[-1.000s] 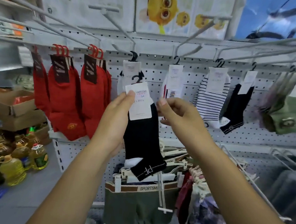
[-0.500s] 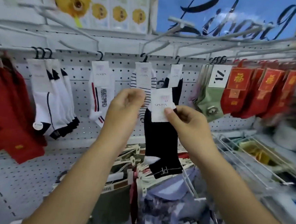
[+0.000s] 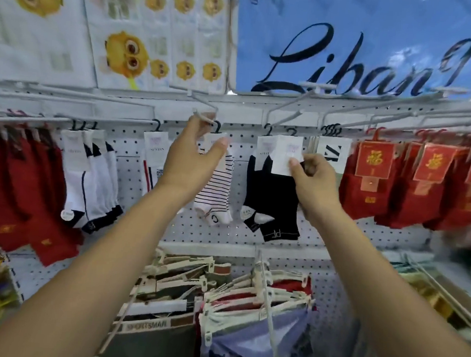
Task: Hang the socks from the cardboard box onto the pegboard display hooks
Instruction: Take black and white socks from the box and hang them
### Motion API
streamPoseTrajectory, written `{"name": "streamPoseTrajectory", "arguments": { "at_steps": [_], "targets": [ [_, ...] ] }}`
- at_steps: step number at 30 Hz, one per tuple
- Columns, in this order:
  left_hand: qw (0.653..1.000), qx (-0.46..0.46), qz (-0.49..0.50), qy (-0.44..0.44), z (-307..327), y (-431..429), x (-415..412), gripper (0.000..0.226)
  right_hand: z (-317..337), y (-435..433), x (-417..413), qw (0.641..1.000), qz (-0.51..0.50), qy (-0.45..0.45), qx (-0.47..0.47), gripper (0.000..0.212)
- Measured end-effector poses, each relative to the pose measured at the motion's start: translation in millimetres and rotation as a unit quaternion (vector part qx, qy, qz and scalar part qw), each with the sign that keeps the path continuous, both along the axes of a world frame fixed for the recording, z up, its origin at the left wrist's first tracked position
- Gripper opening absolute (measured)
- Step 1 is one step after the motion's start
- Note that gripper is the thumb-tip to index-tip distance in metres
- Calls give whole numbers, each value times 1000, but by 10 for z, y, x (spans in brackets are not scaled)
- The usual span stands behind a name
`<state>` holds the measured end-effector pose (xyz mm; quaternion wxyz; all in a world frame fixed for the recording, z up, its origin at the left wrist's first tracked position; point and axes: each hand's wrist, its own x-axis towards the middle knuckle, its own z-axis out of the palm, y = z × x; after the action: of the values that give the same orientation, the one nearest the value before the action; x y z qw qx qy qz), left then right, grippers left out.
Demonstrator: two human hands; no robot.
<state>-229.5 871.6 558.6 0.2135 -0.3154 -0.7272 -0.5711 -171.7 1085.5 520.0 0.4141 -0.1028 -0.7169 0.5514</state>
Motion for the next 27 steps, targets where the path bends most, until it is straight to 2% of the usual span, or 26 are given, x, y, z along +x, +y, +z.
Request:
{"name": "streamPoseTrajectory", "arguments": {
  "at_steps": [3, 8, 12, 16, 24, 27],
  "targets": [
    [1000, -21, 19, 5, 29, 13, 1, 44, 90, 67, -121, 999, 38, -10, 2, 32],
    [998, -49, 44, 15, -3, 37, 29, 48, 125, 35, -233, 996, 65, -8, 57, 19],
    [997, -54, 51, 10, 2, 27, 61, 51, 42, 10, -319, 995, 83, -26, 44, 22],
    [997, -63, 48, 9, 0, -10, 63, 52, 12, 63, -364, 996, 76, -28, 49, 15],
    [997, -64, 41, 13, -28, -30, 80, 49, -108, 91, -258, 992, 96, -36, 79, 38],
    [996, -79, 45, 11, -150, -83, 171, 61, -226, 77, -103, 988, 103, -45, 103, 52]
  ]
}}
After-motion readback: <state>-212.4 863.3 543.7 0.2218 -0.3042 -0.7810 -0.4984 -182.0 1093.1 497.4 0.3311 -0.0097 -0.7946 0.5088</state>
